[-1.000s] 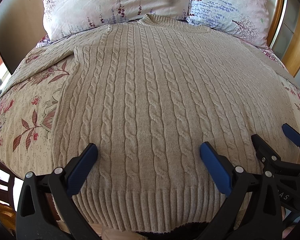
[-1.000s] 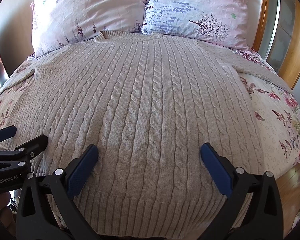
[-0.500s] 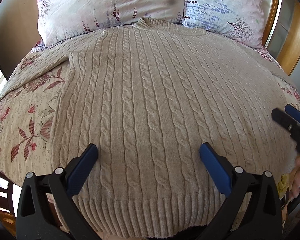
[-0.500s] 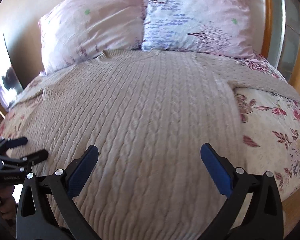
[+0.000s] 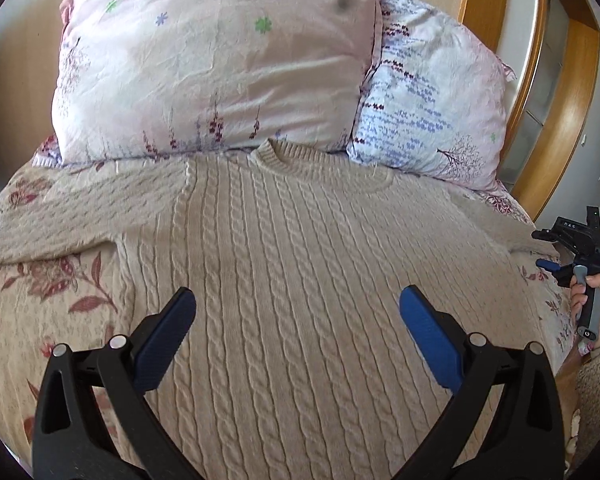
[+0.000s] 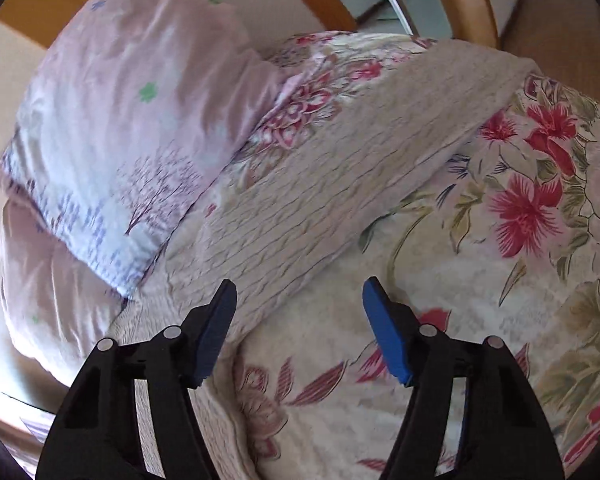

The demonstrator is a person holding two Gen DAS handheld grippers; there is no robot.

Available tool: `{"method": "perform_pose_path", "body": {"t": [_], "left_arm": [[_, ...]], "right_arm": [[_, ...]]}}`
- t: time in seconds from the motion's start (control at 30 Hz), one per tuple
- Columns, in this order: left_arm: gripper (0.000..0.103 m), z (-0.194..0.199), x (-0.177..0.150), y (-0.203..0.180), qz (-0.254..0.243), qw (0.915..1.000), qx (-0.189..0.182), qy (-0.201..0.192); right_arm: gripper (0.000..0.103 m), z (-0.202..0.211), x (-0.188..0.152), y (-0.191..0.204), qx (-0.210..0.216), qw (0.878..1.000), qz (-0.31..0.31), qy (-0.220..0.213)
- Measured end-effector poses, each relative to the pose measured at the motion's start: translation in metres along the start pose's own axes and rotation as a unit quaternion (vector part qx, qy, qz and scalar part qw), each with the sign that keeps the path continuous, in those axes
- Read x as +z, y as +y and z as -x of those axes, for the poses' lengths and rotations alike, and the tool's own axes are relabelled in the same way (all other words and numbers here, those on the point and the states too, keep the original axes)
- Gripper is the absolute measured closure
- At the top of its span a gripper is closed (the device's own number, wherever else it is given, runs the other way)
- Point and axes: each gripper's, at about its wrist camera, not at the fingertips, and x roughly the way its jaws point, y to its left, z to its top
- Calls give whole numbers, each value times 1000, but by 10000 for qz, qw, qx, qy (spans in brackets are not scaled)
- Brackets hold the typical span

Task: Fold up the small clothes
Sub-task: 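Grasp one sleeve with the right gripper and fold it across the body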

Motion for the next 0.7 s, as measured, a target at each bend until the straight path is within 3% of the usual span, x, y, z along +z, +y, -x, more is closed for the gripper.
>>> {"method": "perform_pose_path", "body": {"t": [0.17, 0.43, 0.57, 0.7], "left_arm": [[2, -11, 24, -2, -201, 9998, -4, 10], [2, -41, 35, 17, 342, 9981, -414, 313], [2, -47, 34, 25, 427, 9974, -486, 323], [2, -48, 35, 34, 583, 9960, -611, 304]], "right_arm": [[43, -9, 22, -14, 42, 9990, -418, -128], [82, -12, 39, -37, -31, 9940, -941, -550], [90, -12, 42, -30, -336, 9950, -639, -684], [91, 4, 37, 4, -428, 9925, 124, -1141]]}}
